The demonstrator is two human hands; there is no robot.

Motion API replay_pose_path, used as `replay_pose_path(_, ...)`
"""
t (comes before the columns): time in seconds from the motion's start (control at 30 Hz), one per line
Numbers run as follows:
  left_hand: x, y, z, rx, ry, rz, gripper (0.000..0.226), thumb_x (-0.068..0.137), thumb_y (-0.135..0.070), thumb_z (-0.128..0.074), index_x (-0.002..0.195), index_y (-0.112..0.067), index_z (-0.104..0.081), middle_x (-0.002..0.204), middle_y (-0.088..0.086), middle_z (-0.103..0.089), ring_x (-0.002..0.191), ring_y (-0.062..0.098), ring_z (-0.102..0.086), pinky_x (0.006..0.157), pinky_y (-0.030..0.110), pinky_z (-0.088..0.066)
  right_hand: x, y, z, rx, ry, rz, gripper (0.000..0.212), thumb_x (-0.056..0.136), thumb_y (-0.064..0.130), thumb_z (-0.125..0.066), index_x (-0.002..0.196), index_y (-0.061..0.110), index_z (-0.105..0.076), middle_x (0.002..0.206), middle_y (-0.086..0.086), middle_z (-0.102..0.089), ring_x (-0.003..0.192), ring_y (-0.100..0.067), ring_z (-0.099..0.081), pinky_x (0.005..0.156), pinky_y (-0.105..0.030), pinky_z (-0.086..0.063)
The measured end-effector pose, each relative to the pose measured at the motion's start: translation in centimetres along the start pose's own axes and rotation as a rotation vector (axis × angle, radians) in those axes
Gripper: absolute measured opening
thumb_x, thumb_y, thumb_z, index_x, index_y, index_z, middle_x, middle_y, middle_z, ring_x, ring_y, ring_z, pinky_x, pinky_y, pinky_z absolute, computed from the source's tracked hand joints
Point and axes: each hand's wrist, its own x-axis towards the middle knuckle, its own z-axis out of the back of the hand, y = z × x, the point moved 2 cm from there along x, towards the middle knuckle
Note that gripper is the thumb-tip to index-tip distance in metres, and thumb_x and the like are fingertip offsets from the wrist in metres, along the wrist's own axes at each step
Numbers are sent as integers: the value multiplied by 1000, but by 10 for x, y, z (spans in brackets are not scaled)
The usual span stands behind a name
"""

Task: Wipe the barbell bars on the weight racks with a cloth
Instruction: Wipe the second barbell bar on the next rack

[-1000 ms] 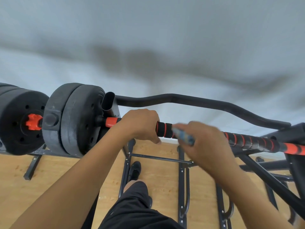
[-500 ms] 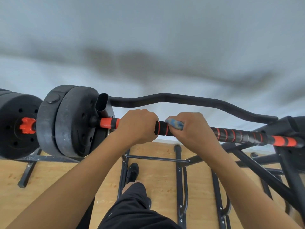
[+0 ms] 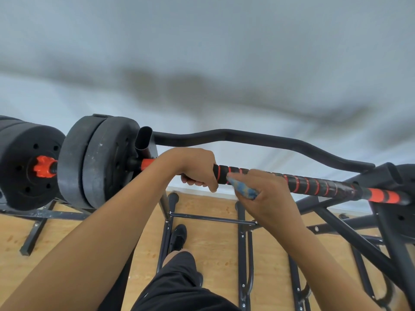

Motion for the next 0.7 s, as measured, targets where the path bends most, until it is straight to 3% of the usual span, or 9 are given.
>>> replay_pose_path(0.07,0,0,0,3,-15,6,18,85,-27,-79,81,-14,-68,55,-2,-61,44,13,-55,48,23,-48,17,-3,6,36,-123,-16,7,92,21,-73,98,23,-75,66,5,-57,57,-12,-51,52,-21,-43)
replay_pose_path(0.17,0,0,-2,12,-20,15,18,84,-27,-79,84,-11,-70,58,0,-63,46,15,-56,48,24,-49,40,-9,-4,-13,-3,-91,22,98,34,-62,81,21,-68,64,4,-54,59,-14,-52,57,-33,-48)
replay_pose_path(0.33,-2,-1,-1,6,-3,21,20,86,-28,-78,85,-9,-72,59,1,-63,47,16,-55,48,24,-48,24,-11,-14,-45,74,-77,24,96,34,-66,76,24,-56,62,13,-43,54,-8,-44,57,-19,-32)
replay_pose_path(0.4,-1,-1,0,-4,-2,18,19,85,-27,-78,82,-10,-71,57,0,-62,46,16,-54,48,24,-48,14,-11,-8,-7,80,-47,7,94,28,-70,87,25,-68,64,15,-47,55,-7,-46,58,-17,-33)
replay_pose_path(0.47,-2,0,-1,-12,-4,13,17,85,-27,-78,82,-11,-70,58,0,-61,47,15,-54,48,23,-48,11,-7,-2,0,88,-17,10,93,23,-72,102,24,-76,67,11,-53,57,-8,-49,57,-16,-35)
replay_pose_path(0.6,-2,0,-1,-2,-21,9,17,85,-27,-78,86,-13,-68,60,1,-62,48,15,-56,49,24,-49,38,-7,6,110,-62,-68,17,96,31,-70,83,21,-74,60,5,-55,55,-15,-51,51,-18,-40)
replay_pose_path(0.7,-2,0,-1,-6,-18,13,18,85,-27,-78,87,-11,-69,61,1,-63,49,16,-56,50,24,-49,51,-9,-4,202,25,-132,21,96,38,-68,78,27,-72,59,6,-59,56,-14,-57,53,-22,-48)
